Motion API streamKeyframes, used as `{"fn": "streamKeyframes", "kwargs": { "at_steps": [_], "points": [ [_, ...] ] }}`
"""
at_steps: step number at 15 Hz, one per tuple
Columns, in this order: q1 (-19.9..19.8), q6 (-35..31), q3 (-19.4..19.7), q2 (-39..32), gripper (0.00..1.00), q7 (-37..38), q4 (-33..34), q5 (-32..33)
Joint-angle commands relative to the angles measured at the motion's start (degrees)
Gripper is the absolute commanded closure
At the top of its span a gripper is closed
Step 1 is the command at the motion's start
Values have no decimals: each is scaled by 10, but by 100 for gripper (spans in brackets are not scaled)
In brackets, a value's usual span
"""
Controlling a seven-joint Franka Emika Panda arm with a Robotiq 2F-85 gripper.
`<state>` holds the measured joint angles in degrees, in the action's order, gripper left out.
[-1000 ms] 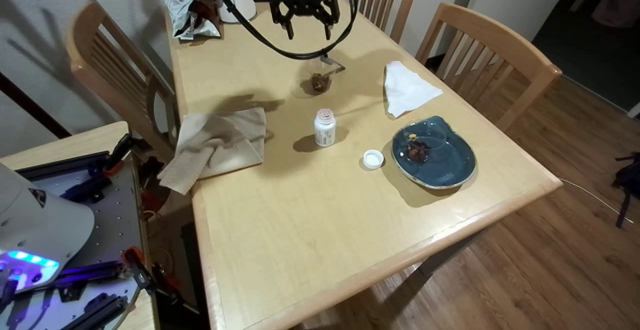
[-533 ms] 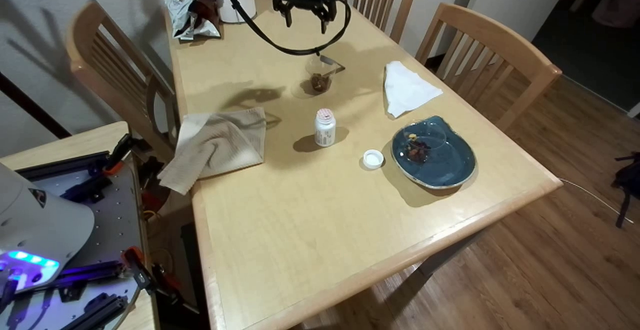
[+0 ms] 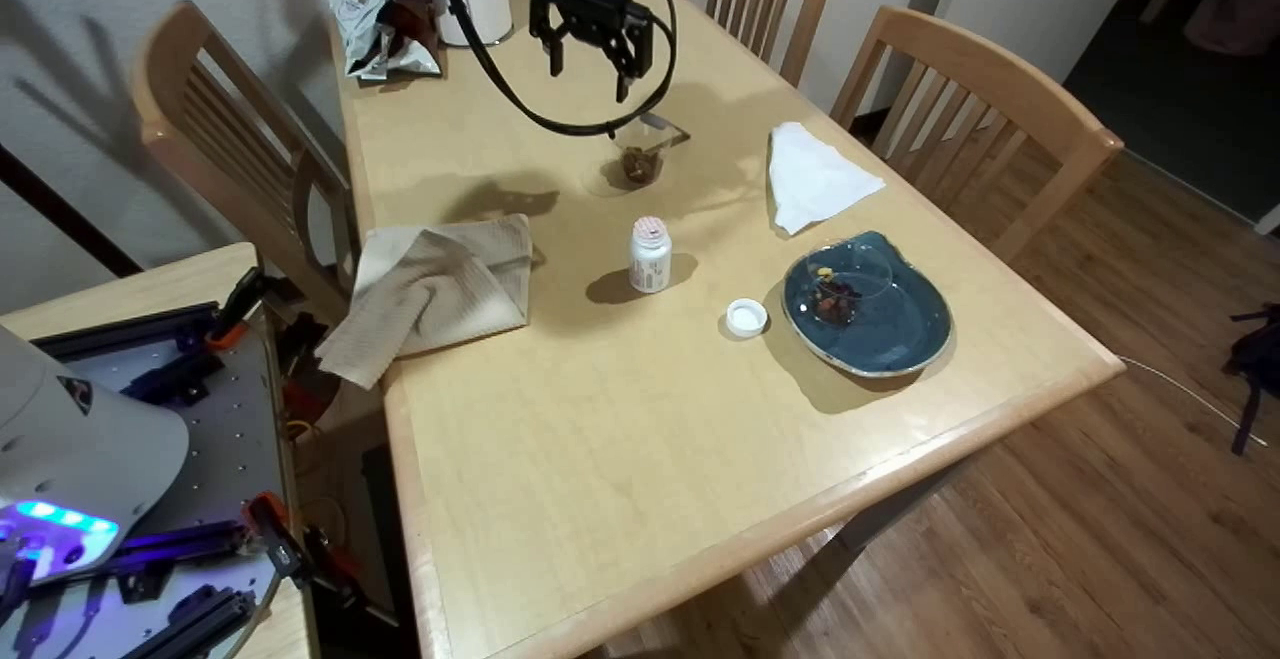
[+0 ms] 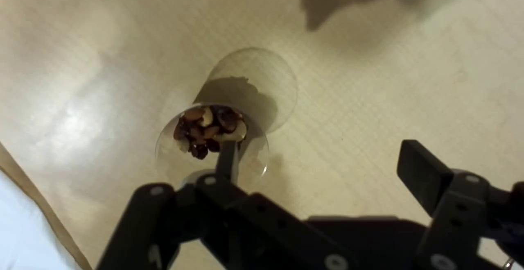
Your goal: Place the grey measuring spoon inside the glass cup
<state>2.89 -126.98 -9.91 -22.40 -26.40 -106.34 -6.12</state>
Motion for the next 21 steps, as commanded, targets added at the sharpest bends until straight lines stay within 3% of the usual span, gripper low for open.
{"fn": "streamKeyframes", "kwargs": {
  "at_steps": [1, 2, 6, 13, 17, 21],
  "points": [
    [7, 30, 1, -26, 0, 19, 44, 10],
    [1, 14, -1, -10, 0, 8, 17, 2],
    [8, -13, 1, -19, 0, 2, 20, 19],
    [58, -121, 45, -49, 0, 106, 39, 165],
    [65, -130, 49, -56, 0, 142, 40, 177],
    [65, -98, 42, -55, 0, 180, 42, 153]
  ]
}}
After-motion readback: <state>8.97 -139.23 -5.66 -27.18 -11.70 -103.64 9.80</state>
